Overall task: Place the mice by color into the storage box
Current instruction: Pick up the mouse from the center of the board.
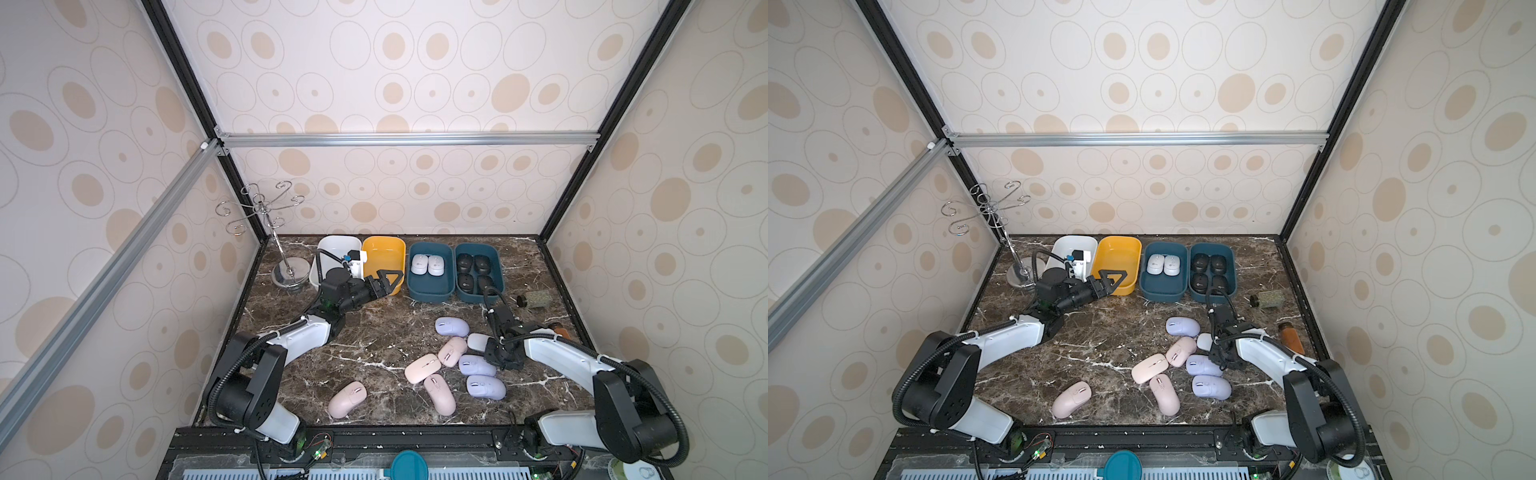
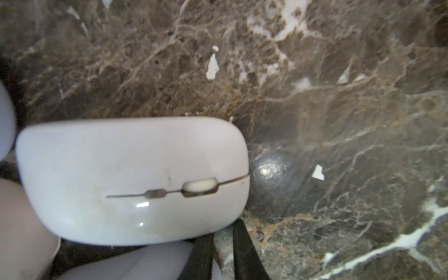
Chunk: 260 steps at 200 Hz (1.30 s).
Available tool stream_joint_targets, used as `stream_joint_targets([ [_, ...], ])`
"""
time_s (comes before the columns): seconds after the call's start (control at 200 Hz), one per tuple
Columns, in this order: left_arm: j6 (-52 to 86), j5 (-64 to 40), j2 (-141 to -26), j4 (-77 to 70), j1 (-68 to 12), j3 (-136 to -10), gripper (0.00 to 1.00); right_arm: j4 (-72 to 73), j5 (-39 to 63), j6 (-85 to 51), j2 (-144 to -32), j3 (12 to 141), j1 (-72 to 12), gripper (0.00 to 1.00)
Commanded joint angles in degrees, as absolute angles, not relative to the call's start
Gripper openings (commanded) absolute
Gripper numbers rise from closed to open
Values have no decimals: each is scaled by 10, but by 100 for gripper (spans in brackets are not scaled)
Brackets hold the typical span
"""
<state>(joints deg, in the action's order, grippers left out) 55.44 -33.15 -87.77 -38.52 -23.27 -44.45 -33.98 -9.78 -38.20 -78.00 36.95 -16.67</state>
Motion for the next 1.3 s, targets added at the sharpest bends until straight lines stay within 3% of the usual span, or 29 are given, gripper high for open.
stream_joint_targets([
  [0.0,545,-337,-875,-392,-236,-466,100,-319,-102,-374,-812,417,-138,25],
  [0.325,537,-334,-868,-386,-236,-468,100,-295,-79,-350,-887,499,-102,37],
  [0.415,531,-329,-867,-377,-236,-470,100,-300,-75,-364,-867,495,-118,54],
  [0.525,534,-332,-870,-379,-236,-470,100,-300,-82,-367,-855,500,-142,66],
  [0.825,540,-337,-872,-390,-236,-468,100,-298,-25,-289,-942,571,-148,74],
  [1.04,540,-338,-870,-392,-236,-468,100,-294,-28,-269,-987,587,-146,75],
  [1.296,537,-337,-870,-390,-236,-468,100,-293,-29,-271,-993,578,-147,58],
])
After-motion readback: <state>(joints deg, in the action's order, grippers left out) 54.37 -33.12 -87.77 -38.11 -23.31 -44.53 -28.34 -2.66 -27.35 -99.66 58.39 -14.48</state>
